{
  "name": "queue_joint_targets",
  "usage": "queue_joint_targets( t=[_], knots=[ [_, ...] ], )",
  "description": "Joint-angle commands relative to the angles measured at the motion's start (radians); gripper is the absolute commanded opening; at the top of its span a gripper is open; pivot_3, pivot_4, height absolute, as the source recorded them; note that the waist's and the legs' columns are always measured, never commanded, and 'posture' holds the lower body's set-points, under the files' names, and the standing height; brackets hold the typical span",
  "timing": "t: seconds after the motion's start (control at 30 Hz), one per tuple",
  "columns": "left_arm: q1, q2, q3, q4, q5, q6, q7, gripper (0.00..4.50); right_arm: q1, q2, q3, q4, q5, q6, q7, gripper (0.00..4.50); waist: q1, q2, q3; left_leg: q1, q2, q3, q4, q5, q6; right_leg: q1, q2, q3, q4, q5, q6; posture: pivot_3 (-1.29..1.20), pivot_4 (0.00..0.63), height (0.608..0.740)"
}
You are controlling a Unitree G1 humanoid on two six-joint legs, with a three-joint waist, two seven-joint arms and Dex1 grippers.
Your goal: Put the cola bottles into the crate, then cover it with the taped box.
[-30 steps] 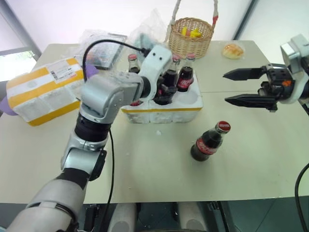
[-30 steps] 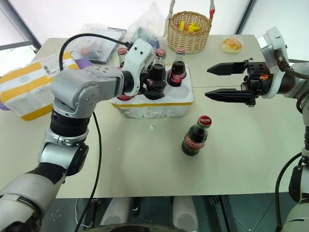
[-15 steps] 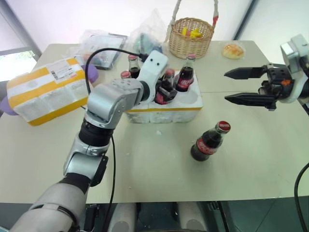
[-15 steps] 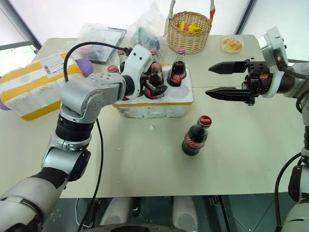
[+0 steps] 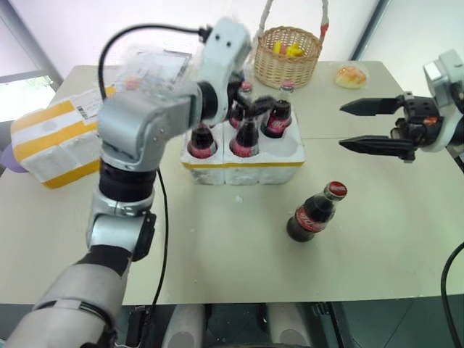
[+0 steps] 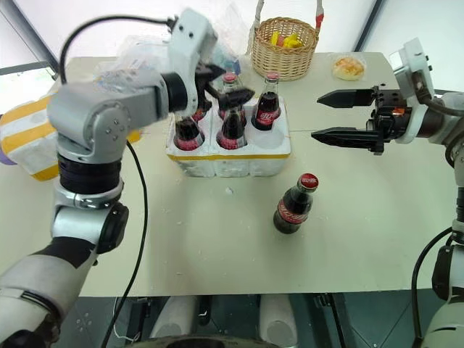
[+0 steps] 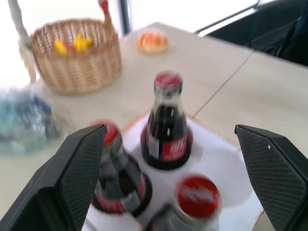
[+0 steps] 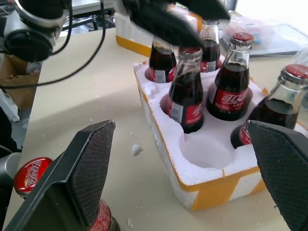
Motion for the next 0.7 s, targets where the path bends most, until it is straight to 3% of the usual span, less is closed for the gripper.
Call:
queue_joint_targets(
  t=[0.03, 0.2, 0.3, 0.4, 0.53, 0.7],
  knots=[
    [-0.071, 0.028, 0.078, 0.023, -0.031, -0.042, -0.036, 4.47, -0.029, -0.005, -0.024, 0.006, -0.003, -0.017, 0.006, 4.5, -0.001, 0.0, 0.0, 0.0, 0.0, 0.0, 0.0, 0.0, 0.0, 0.0, 0.0, 0.0, 0.0, 0.0, 0.0, 0.0, 0.15, 0.737],
    [-0.132, 0.081, 0.196, 0.095, -0.128, -0.072, -0.137, 4.47, -0.015, -0.022, -0.044, 0.014, -0.008, -0.015, 0.008, 4.5, -0.001, 0.0, 0.0, 0.0, 0.0, 0.0, 0.0, 0.0, 0.0, 0.0, 0.0, 0.0, 0.0, 0.0, 0.0, 0.0, 0.15, 0.737],
    [-0.136, 0.144, 0.262, 0.1, -0.263, -0.067, -0.312, 4.47, 0.002, -0.034, -0.064, 0.021, -0.015, -0.017, -0.005, 4.5, -0.002, 0.0, 0.0, 0.0, 0.0, 0.0, 0.0, 0.0, 0.0, 0.0, 0.0, 0.0, 0.0, 0.0, 0.0, 0.0, 0.15, 0.737],
    [-0.059, 0.288, 0.27, 0.067, -0.416, -0.018, -0.603, 4.47, 0.039, -0.055, -0.107, 0.025, -0.016, -0.021, -0.017, 4.5, -0.005, 0.0, 0.0, 0.0, 0.0, 0.0, -0.001, 0.0, 0.0, 0.0, 0.0, 0.0, 0.0, 0.0, 0.0, 0.0, 0.15, 0.737],
    [0.147, 0.543, 0.166, 0.058, -0.421, -0.081, -0.952, 4.47, 0.218, -0.097, -0.234, -0.062, 0.004, -0.024, -0.009, 4.5, -0.006, 0.002, -0.001, 0.002, 0.0, 0.001, -0.002, 0.0, 0.0, 0.0, 0.0, 0.0, 0.001, 0.0, 0.0, 0.0, 0.15, 0.737],
    [0.294, 0.679, 0.115, 0.028, -0.387, -0.193, -1.135, 4.47, 0.503, -0.079, -0.396, -0.238, 0.036, 0.0, -0.022, 4.5, 0.002, 0.001, -0.001, 0.001, 0.0, 0.001, 0.001, 0.0, 0.0, 0.002, 0.0, 0.0, 0.0, 0.0, 0.0, 0.0, 0.15, 0.737]
  ],
)
